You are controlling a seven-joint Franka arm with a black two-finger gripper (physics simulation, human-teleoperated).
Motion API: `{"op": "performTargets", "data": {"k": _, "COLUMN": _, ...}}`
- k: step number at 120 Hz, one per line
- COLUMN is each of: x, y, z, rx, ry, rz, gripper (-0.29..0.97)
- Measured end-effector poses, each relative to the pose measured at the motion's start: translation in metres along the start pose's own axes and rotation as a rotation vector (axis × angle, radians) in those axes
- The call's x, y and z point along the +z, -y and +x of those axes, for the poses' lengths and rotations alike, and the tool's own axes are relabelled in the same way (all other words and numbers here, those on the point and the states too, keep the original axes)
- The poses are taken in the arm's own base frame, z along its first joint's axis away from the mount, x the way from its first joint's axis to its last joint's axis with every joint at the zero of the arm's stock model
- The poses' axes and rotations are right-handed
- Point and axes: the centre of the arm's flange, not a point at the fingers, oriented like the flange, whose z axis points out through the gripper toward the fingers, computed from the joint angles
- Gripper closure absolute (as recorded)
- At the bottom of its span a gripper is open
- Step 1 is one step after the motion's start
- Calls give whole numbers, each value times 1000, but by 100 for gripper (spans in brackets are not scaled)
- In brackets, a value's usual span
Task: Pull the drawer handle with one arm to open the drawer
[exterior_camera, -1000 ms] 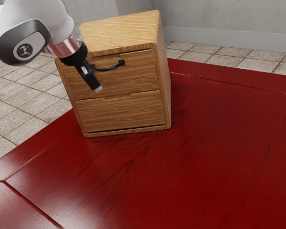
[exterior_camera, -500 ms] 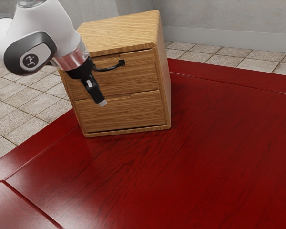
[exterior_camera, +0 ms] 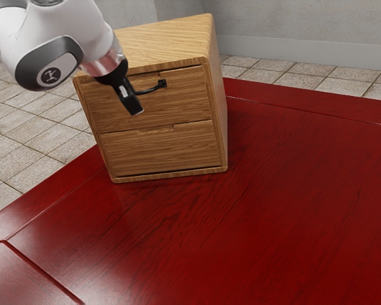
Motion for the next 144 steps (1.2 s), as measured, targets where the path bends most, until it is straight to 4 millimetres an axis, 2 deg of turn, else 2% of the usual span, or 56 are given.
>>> {"op": "performTargets", "data": {"k": 13, "x": 7, "y": 6, "z": -8, "rx": 16, "ry": 10, "rz": 0, "gripper": 0}}
{"op": "performTargets", "data": {"k": 22, "x": 21, "y": 5, "z": -6, "rx": 13, "ry": 6, "rz": 15, "gripper": 0}}
{"op": "performTargets", "data": {"k": 38, "x": 32, "y": 3, "z": -3, "rx": 8, "ry": 5, "rz": 27, "gripper": 0}}
{"op": "performTargets", "data": {"k": 81, "x": 30, "y": 7, "z": -12, "rx": 18, "ry": 54, "rz": 24, "gripper": 0}}
{"op": "performTargets", "data": {"k": 92, "x": 46, "y": 13, "z": -11, "rx": 26, "ry": 42, "rz": 33, "gripper": 0}}
{"op": "performTargets", "data": {"k": 104, "x": 50, "y": 15, "z": -11, "rx": 29, "ry": 49, "rz": 37, "gripper": 0}}
{"op": "performTargets", "data": {"k": 144, "x": 46, "y": 27, "z": -14, "rx": 35, "ry": 56, "rz": 63, "gripper": 0}}
